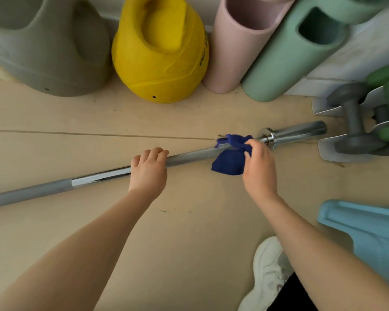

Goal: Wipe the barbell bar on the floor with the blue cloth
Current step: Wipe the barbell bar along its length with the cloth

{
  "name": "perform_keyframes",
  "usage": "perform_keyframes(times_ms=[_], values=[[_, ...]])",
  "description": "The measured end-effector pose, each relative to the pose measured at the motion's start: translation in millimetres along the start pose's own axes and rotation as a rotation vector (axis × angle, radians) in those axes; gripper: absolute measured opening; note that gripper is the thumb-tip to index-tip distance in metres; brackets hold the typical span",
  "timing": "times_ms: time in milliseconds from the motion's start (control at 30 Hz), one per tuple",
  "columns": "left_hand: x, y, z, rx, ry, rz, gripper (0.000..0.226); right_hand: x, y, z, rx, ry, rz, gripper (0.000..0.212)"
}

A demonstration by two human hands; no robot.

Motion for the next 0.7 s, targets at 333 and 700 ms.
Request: perform_keyframes(times_ms=[333, 700], values=[[-5.9, 64.6, 26.9, -0.199, 0.164, 0.2, 0.046, -1.6, 89.7, 22.1, -0.08, -0.07, 0.035, 0.037], [-4.0, 62.1, 34.4, -0.181, 0.195, 0.183, 0.045, -12.0, 73.4, 121.7, -0.092, -0.55, -0.373, 0.022]])
Point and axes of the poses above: each hand's wrist, its own z-axis towards the middle knuckle, its own x-axis out of the back of the hand, y = z × x, the point moved 4 cm from there along z, towards the middle knuckle, and after that the axes turned 9 degrees about z, right-handed, at the moved point
